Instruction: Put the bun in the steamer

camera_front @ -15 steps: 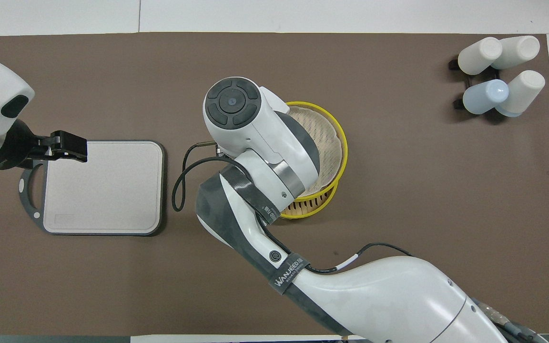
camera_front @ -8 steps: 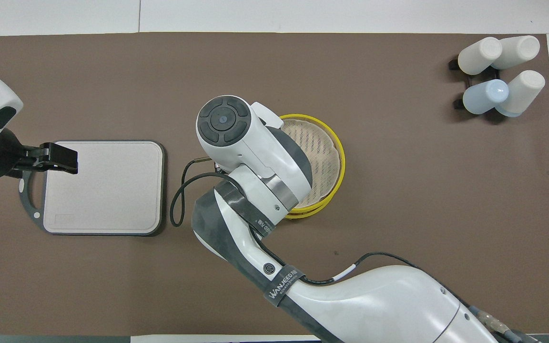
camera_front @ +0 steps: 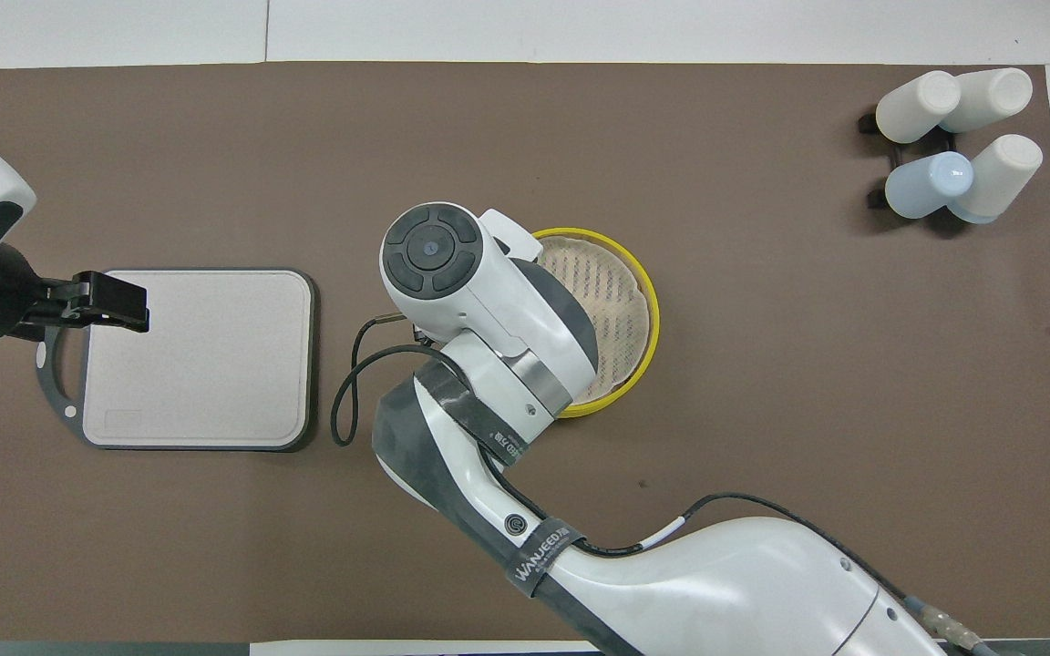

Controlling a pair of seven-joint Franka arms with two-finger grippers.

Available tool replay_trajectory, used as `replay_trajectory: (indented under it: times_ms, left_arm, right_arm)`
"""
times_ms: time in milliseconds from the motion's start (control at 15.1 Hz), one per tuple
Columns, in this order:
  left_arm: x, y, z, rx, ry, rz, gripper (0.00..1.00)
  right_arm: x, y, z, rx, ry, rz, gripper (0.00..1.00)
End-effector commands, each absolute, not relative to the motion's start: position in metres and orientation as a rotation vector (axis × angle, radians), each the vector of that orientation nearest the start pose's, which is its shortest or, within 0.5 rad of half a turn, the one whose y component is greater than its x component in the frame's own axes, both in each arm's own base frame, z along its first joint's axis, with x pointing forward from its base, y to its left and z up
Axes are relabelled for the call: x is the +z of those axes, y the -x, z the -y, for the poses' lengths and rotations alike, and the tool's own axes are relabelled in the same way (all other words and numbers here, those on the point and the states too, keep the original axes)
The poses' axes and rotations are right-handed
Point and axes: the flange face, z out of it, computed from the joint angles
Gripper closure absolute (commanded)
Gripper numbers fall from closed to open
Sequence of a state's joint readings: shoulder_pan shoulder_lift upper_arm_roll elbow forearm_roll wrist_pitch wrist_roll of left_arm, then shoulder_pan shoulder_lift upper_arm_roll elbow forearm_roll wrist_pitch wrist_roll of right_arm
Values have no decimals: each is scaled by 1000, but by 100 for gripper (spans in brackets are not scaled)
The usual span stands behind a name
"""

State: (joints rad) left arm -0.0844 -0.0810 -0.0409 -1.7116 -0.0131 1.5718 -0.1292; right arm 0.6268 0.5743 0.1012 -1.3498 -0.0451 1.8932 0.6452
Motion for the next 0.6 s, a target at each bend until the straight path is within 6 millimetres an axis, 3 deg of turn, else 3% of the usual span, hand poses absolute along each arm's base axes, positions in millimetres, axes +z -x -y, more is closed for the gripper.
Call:
replay_trajectory:
  times_ms: [0,265,464,531]
  left_arm:
    - [610,-517,63,94,3159,1,0]
    - [613,-520,65,76,3156,-9,0]
    - [615,-523,65,71,3157,-7,0]
    - [616,-523,64,69,3156,-4,0]
  right_arm:
    - [395,-535,-457,25,3155,85,100]
    - [395,-533,-457,28,3156,85,99]
    - [390,-529,-456,21,3154,54,65]
    - [389,-526,-460,12,3149,28,63]
